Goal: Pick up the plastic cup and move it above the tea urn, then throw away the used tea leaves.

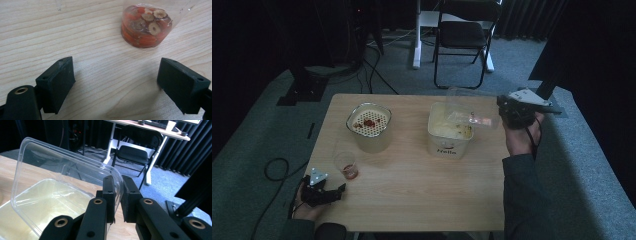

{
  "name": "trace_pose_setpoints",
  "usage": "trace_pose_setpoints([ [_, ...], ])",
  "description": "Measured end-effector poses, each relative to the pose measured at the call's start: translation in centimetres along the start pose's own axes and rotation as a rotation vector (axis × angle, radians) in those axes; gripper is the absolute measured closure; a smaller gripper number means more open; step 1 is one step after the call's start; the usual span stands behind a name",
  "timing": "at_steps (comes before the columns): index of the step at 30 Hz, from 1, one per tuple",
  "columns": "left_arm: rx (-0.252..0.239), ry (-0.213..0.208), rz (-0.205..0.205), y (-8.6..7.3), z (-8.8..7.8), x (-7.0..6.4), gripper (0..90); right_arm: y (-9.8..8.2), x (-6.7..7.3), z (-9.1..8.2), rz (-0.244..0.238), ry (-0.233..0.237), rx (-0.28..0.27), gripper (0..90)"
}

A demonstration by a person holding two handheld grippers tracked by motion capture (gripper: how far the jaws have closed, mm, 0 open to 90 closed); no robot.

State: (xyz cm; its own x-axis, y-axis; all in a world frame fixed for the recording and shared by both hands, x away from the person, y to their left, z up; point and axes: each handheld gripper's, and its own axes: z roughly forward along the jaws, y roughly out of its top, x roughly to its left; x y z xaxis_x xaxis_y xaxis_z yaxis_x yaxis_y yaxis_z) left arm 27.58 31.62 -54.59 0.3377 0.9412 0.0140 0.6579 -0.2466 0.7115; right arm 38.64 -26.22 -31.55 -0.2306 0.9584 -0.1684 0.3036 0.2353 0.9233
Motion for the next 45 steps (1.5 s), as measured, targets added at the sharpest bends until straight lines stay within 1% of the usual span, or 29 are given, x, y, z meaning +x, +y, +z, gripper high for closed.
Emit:
trace_pose_setpoints([
  [3,0.000,0.000,0.000,0.0,0.0,0.0,14.7,0.0,0.1,0.4,-0.005,-0.013,0.015,83.1],
  [6,0.000,-0.001,-0.002,0.0,0.0,0.0,14.7,0.2,0.5,0.6,-0.025,-0.036,0.023,83.1],
  [8,-0.001,-0.001,-0.002,0.0,0.0,0.0,14.7,0.3,0.9,0.7,-0.036,-0.034,0.024,82.7],
  [9,-0.001,-0.001,-0.002,0.0,0.0,0.0,14.7,0.3,1.1,0.7,-0.052,-0.025,0.022,79.2],
  [10,0.000,-0.001,-0.002,0.0,0.0,0.0,14.7,0.4,1.4,0.8,-0.056,-0.024,0.024,62.3],
  [11,-0.001,0.000,-0.003,0.0,0.0,0.0,14.7,0.4,1.6,0.8,-0.048,-0.041,0.018,56.0],
  [12,-0.002,0.000,-0.001,0.0,0.0,0.0,14.7,0.4,1.6,0.6,-0.040,-0.041,0.001,53.2],
  [14,-0.001,0.000,-0.001,0.0,0.0,0.0,14.7,0.4,1.5,0.2,-0.013,-0.005,-0.020,52.0],
  [16,-0.001,0.000,-0.001,0.0,0.0,0.0,14.7,0.5,1.3,-0.1,-0.010,0.002,-0.035,50.9],
  [20,-0.001,0.000,-0.001,0.0,0.0,0.0,14.7,0.1,1.4,-0.2,-0.026,0.004,-0.031,49.1],
  [21,0.000,0.000,0.000,0.0,0.0,0.0,14.7,-0.2,1.4,-0.2,-0.023,0.006,-0.028,48.7],
  [31,-0.001,-0.001,-0.003,0.0,0.0,0.0,14.7,-3.3,1.1,1.3,0.014,0.038,0.053,45.9],
  [34,-0.001,0.000,-0.004,0.0,0.0,0.0,14.7,-4.0,1.2,1.5,0.012,0.049,0.062,45.6],
  [35,-0.001,0.000,-0.004,0.0,0.0,0.0,14.8,-4.2,1.2,1.5,0.005,0.052,0.064,45.3],
  [37,-0.002,0.000,-0.004,0.0,0.0,0.0,14.7,-4.7,1.3,1.5,0.000,0.052,0.073,44.8],
  [41,-0.001,-0.008,0.007,-0.1,-0.1,0.0,14.7,-5.7,1.4,1.6,0.009,0.057,0.088,43.4],
  [43,-0.003,-0.012,0.002,-0.1,-0.1,0.0,14.7,-6.2,1.5,1.6,0.012,0.061,0.099,42.7],
  [45,-0.011,-0.025,-0.010,-0.2,-0.2,0.2,15.2,-7.0,1.6,1.6,0.012,0.065,0.113,42.0],
])
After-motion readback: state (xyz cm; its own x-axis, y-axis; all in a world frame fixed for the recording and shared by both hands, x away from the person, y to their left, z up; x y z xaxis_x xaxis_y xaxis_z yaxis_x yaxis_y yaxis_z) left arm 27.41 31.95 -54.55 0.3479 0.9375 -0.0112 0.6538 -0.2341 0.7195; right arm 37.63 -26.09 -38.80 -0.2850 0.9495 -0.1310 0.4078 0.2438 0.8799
